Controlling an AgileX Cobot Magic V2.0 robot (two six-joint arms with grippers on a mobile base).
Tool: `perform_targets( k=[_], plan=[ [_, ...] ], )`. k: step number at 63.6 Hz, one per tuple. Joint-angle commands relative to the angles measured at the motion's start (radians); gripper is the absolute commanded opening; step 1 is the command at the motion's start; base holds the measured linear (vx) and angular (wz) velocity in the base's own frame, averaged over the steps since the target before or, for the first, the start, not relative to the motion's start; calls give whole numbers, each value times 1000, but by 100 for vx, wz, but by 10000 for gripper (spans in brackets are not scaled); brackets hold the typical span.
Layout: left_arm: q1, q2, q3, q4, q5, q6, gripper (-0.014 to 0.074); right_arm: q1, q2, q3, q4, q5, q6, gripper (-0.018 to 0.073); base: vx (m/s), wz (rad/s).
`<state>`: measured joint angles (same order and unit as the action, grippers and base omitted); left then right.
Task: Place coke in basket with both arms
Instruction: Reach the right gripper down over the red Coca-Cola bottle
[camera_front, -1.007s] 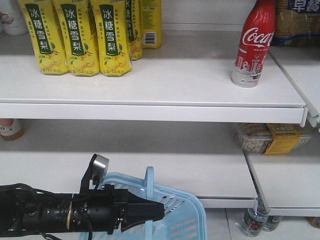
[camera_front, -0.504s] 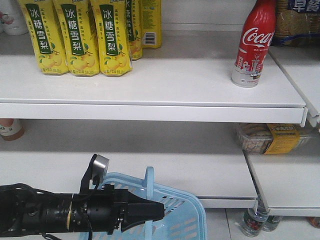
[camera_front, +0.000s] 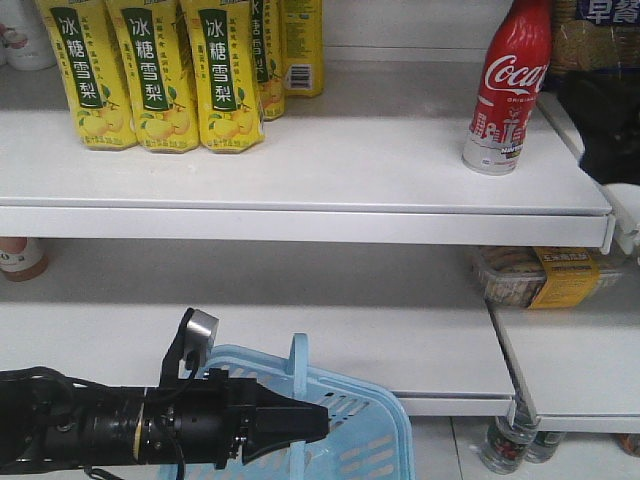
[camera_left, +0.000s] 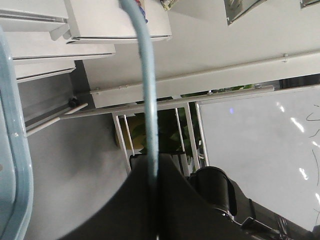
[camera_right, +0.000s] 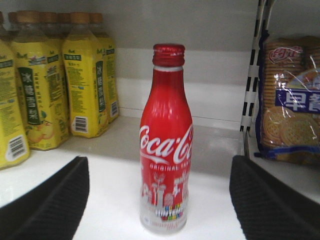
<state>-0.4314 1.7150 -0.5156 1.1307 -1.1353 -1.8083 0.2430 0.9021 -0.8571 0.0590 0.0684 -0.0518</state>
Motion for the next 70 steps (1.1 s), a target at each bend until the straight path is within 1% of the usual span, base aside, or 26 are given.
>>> perform_targets(
  k=[1, 9, 23, 37, 46, 52, 54, 59, 67, 70],
  plan=[
    [-5, -46, -13, -43, -239, 7, -6, 1, 64, -97, -3, -80, -20, 561, 0, 0],
    [-5, -46, -13, -43, -239, 7, -6, 1, 150, -163, -3, -99, -23, 561, 0, 0],
    [-5, -46, -13, -43, -239, 7, -6, 1, 256, -225, 0, -198, -26, 561, 0, 0],
    [-5, -46, -13, -43, -239, 7, -6, 1, 350, -285, 0, -251, -26, 561, 0, 0],
    [-5, -46, -13, -43, -239, 7, -6, -4, 405, -325, 2, -257, -27, 561, 0, 0],
    [-5, -46, -13, -43, -239, 7, -6, -6, 427, -343, 4, -279, -27, 547, 0, 0],
    [-5, -46, -13, -43, -239, 7, -6, -6, 432, -346, 4, -281, -27, 533, 0, 0],
    [-5, -46, -13, -43, -239, 7, -6, -6, 432, -346, 4, -290, -29, 460, 0, 0],
    [-5, -46, -13, -43, -239, 7, -6, 5, 419, -346, 4, -274, -29, 247, 0, 0],
    [-5, -46, -13, -43, -239, 7, -6, 9, 407, -346, 4, -260, -29, 141, 0, 0]
  ],
)
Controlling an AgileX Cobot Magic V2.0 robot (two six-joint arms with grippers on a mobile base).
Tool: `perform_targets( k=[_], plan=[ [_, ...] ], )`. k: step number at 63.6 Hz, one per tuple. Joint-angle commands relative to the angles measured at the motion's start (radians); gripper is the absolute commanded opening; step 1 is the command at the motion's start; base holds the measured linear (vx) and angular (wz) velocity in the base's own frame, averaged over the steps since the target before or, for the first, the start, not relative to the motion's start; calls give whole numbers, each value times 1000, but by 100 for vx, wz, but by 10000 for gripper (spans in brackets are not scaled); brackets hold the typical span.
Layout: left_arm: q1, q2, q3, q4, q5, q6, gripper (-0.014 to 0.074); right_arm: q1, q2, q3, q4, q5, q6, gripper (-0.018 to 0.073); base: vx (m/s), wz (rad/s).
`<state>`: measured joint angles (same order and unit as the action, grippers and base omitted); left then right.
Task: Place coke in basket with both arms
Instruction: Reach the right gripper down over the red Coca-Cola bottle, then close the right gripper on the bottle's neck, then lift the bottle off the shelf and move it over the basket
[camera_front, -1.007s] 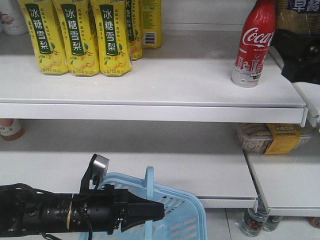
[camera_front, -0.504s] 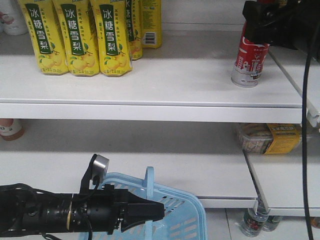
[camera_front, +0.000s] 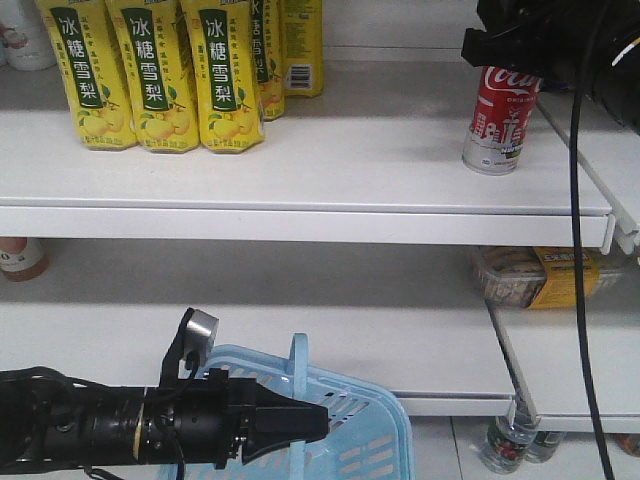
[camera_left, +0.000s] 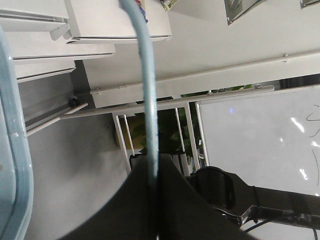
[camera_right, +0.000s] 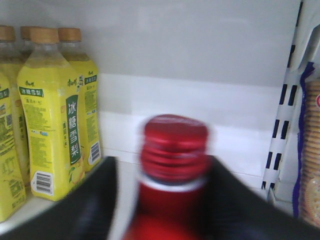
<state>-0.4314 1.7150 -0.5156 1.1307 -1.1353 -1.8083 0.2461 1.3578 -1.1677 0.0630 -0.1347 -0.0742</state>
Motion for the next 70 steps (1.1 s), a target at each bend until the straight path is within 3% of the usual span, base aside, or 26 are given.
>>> perform_targets(
  k=[1, 6, 24, 38, 46, 58, 70],
  plan=[
    [-5, -46, -13, -43, -239, 7, -6, 6, -53, -35, 0, -53, -6, 114, 0, 0],
    [-5, -46, -13, -43, -239, 7, -6, 6, -80, -35, 0, -7, -6, -18, 0, 0],
    [-5, -46, -13, -43, -239, 7, -6, 6, -197, -32, 2, 207, -3, -9, 0, 0],
    [-5, -46, -13, -43, -239, 7, -6, 6, -325, -32, 102, 350, -14, -9, 0, 0],
    [-5, -46, -13, -43, -239, 7, -6, 6, -384, -32, 111, 414, -14, -9, 0, 0],
    [-5, -46, -13, -43, -239, 7, -6, 6, -461, -28, 219, 607, -41, -9, 0, 0],
    [-5, -46, -13, -43, -239, 7, -6, 6, -553, 157, 410, 530, -178, -6, 0, 0]
  ],
)
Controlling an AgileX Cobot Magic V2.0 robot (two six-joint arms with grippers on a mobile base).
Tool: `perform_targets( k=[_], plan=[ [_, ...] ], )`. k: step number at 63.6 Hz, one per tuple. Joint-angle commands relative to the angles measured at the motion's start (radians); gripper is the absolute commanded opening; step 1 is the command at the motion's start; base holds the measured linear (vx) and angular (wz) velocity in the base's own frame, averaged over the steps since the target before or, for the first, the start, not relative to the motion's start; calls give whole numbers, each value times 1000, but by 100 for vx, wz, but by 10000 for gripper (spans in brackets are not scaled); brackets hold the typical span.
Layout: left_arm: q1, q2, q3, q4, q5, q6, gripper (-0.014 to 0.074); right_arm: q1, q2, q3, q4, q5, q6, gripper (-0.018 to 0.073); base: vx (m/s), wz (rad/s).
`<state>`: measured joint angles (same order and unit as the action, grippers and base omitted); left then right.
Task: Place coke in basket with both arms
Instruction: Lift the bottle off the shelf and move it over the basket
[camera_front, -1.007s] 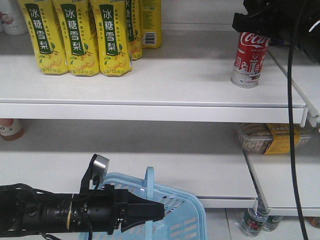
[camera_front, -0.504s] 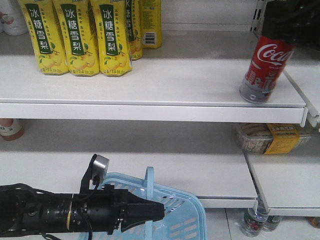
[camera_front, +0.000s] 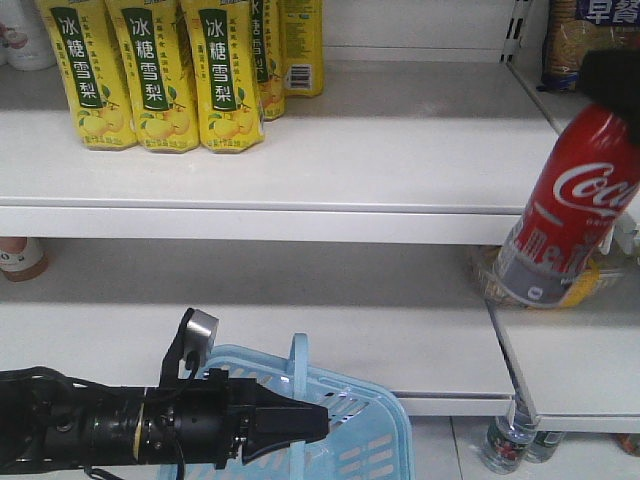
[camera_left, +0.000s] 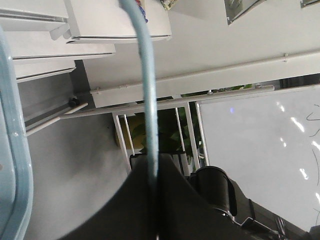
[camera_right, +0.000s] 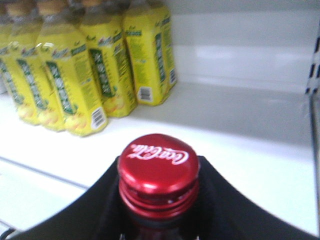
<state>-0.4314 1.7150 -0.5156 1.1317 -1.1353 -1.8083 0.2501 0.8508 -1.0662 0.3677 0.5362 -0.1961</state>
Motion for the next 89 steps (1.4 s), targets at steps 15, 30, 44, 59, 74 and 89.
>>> perform_targets(
  k=[15, 30, 44, 59, 74, 89],
  plan=[
    [-5, -46, -13, -44, -239, 7, -6, 2, -112, 377, 396, -263, -202, -6, 0, 0],
    [-5, -46, -13, -44, -239, 7, -6, 2, -100, 558, 721, -281, -463, -6, 0, 0],
    [-5, -46, -13, -44, -239, 7, -6, 2, -7, 626, 1056, -254, -780, -6, 0, 0],
    [-5, -46, -13, -44, -239, 7, -6, 2, 188, 626, 1318, -109, -1144, -5, 0, 0],
    [-5, -46, -13, -44, -239, 7, -6, 2, 420, 614, 1422, 55, -1330, -5, 0, 0],
    [-5, -46, -13, -44, -239, 7, -6, 2, 629, 590, 1422, 159, -1333, -3, 0, 0]
  ],
)
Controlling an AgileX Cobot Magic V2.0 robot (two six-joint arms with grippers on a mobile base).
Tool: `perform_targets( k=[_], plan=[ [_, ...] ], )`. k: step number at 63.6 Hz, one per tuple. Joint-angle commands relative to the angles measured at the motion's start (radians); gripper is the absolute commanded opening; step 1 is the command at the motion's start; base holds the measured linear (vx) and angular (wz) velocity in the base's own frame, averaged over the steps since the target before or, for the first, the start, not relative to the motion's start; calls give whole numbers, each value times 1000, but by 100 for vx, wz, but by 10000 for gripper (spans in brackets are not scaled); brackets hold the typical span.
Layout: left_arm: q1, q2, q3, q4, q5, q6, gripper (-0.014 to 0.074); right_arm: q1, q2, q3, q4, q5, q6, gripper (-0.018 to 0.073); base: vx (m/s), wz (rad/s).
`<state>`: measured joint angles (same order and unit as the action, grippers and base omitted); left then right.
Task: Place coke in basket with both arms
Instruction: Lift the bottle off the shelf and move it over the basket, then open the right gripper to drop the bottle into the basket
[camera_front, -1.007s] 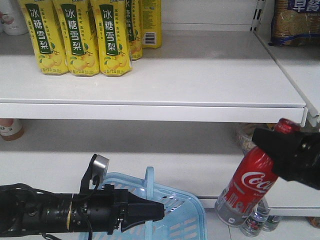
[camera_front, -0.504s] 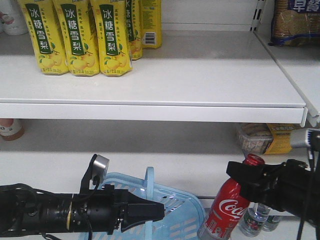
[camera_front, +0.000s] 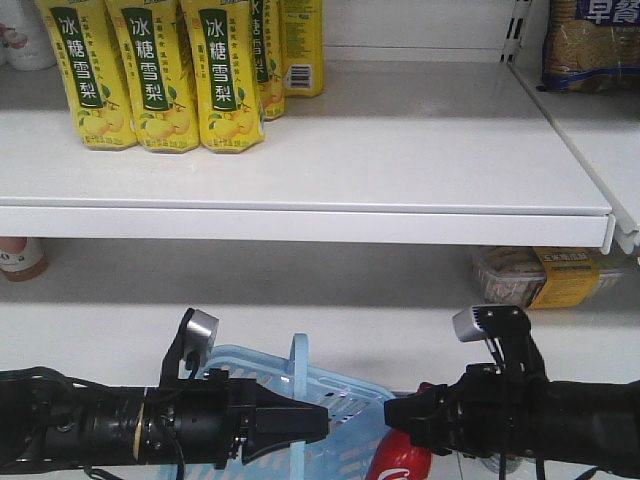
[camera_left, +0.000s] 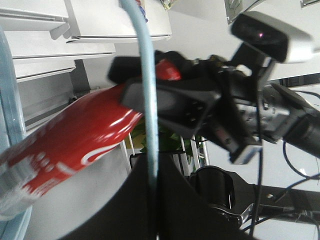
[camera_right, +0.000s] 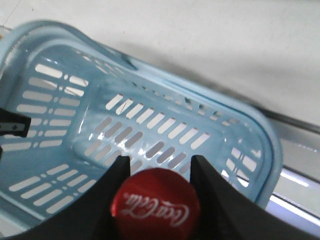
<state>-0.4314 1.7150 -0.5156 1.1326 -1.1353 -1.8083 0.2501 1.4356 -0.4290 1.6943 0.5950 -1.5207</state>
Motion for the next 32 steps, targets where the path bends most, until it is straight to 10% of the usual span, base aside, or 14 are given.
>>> perform_targets(
  k=[1, 32],
  plan=[
    [-5, -46, -13, -44, -239, 7, -6, 2, 54, -50, 96, 102, -7, -3, 0, 0],
    [-5, -46, -13, -44, -239, 7, -6, 2, 214, -115, 96, 123, -57, 179, 0, 0]
  ],
)
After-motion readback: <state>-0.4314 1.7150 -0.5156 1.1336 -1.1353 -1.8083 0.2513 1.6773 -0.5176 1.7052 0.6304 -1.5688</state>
